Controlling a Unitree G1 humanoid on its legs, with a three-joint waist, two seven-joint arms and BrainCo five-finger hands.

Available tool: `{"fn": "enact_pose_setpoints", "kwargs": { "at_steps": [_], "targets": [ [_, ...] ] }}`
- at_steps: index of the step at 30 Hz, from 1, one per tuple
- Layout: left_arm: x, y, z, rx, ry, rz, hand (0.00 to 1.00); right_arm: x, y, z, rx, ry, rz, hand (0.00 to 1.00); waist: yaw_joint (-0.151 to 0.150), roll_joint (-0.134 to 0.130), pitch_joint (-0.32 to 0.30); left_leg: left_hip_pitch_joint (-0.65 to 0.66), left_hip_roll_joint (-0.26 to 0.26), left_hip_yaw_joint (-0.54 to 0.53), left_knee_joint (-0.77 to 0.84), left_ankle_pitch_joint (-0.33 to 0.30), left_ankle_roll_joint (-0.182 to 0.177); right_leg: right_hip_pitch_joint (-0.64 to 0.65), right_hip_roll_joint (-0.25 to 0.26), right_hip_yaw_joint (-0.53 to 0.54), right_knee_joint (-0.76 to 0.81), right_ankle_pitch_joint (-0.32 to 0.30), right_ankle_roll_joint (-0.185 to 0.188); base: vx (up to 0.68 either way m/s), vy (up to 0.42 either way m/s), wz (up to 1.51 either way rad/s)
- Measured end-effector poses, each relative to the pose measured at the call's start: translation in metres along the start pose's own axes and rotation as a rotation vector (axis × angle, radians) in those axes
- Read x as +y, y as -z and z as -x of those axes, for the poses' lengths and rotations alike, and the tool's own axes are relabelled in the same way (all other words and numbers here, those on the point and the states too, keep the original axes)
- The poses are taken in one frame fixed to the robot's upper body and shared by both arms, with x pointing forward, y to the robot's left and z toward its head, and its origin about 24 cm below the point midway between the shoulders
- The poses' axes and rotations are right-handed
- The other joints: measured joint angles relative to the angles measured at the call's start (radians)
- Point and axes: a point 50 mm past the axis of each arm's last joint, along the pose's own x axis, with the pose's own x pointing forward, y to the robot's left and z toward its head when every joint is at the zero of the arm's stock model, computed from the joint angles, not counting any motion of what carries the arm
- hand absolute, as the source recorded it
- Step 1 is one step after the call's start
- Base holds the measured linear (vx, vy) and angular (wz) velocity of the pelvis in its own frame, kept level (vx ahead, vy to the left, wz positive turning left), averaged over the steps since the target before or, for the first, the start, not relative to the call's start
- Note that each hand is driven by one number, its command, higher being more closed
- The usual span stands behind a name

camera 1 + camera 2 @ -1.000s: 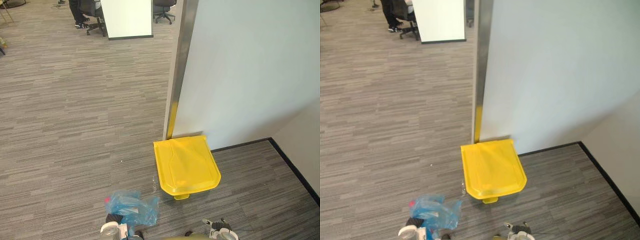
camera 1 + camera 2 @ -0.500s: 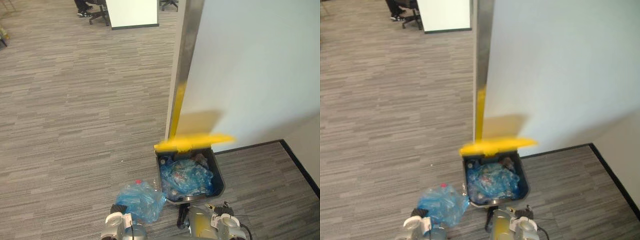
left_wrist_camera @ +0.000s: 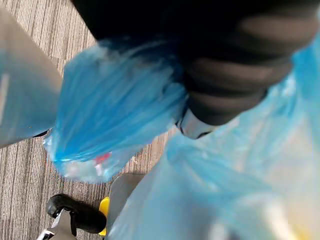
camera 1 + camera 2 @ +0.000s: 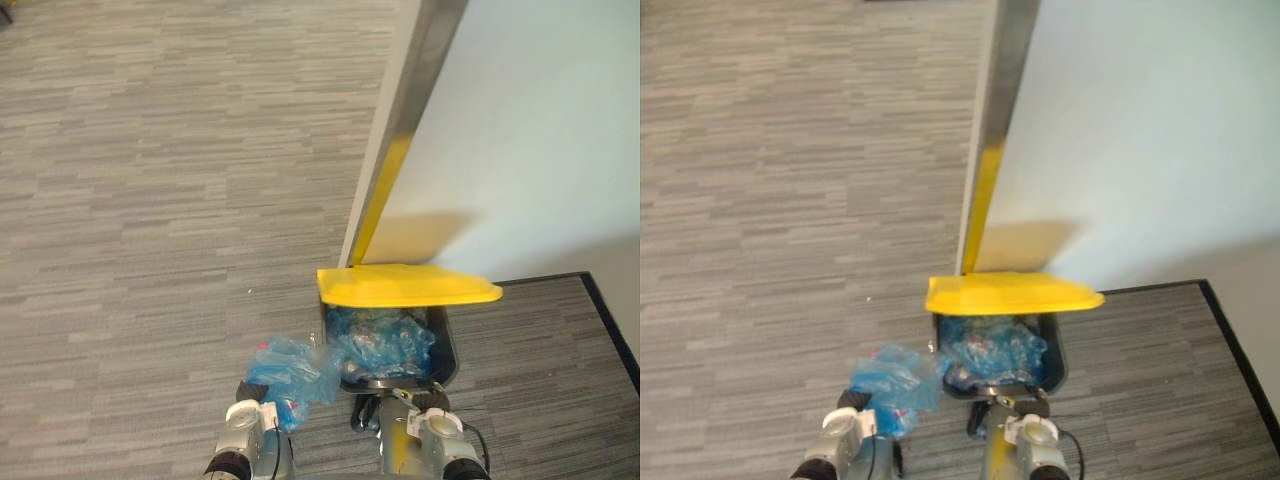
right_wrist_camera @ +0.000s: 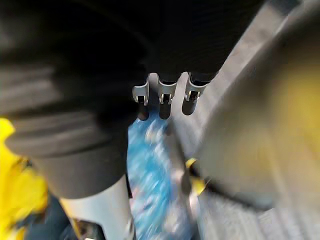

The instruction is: Gather rubbish on tea table into small bin, then transfer packed bag to large trash can.

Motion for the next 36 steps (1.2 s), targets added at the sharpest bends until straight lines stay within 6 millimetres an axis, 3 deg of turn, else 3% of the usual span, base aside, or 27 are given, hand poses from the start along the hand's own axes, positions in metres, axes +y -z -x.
{"fn": "enact_pose_setpoints", "kwargs": {
  "at_steps": [5, 8, 16, 19, 28, 36],
  "targets": [
    [-0.008, -0.033, 0.001, -0.14, 0.003, 0.054, 1.0, 0.019, -0.095, -0.004, -0.318, -0.018, -0.036, 0.0, 0.009, 0.017, 0.019, -0.113, 0.016, -0.021, 0.047, -0.023, -0.003, -0.085, -0.003, -0.029, 0.019, 0.018, -0.017, -0.1, -0.059, 0.15],
    [-0.01, -0.044, 0.003, -0.185, 0.007, 0.072, 1.0, 0.023, -0.132, -0.001, -0.436, -0.021, -0.031, 0.0, 0.026, 0.021, 0.024, -0.151, 0.03, -0.022, 0.068, -0.031, -0.005, -0.116, 0.008, -0.027, 0.013, 0.03, -0.015, -0.09, -0.065, -0.1],
    [-0.037, -0.102, 0.019, -0.435, 0.128, 0.106, 1.0, 0.003, -0.242, 0.018, -0.735, 0.046, -0.086, 0.0, 0.039, 0.031, 0.085, -0.238, 0.049, -0.065, 0.113, -0.021, -0.024, -0.159, 0.019, -0.06, 0.014, 0.053, -0.027, -0.05, -0.044, 0.06],
    [-0.048, -0.127, 0.031, -0.542, 0.176, 0.108, 1.0, 0.003, -0.283, 0.036, -0.846, 0.056, -0.155, 0.0, 0.039, 0.03, 0.095, -0.282, 0.05, -0.07, 0.124, -0.015, -0.035, -0.199, 0.018, -0.063, 0.023, 0.062, -0.029, -0.04, -0.028, 0.03],
    [-0.089, -0.173, 0.084, -0.797, 0.427, 0.159, 1.0, 0.002, -0.322, 0.048, -0.857, 0.049, -0.216, 0.0, 0.039, 0.029, 0.118, -0.31, 0.067, -0.08, 0.138, -0.009, -0.046, -0.225, 0.025, -0.059, 0.033, 0.073, -0.014, -0.04, -0.019, -0.01],
    [-0.132, -0.189, 0.146, -0.978, 0.718, 0.143, 1.0, -0.018, -0.36, 0.054, -0.85, 0.098, -0.336, 0.0, 0.035, 0.03, 0.118, -0.316, 0.082, -0.085, 0.137, 0.004, -0.067, -0.217, 0.051, -0.072, 0.003, 0.077, -0.018, -0.07, -0.03, -0.03]
  ]
}}
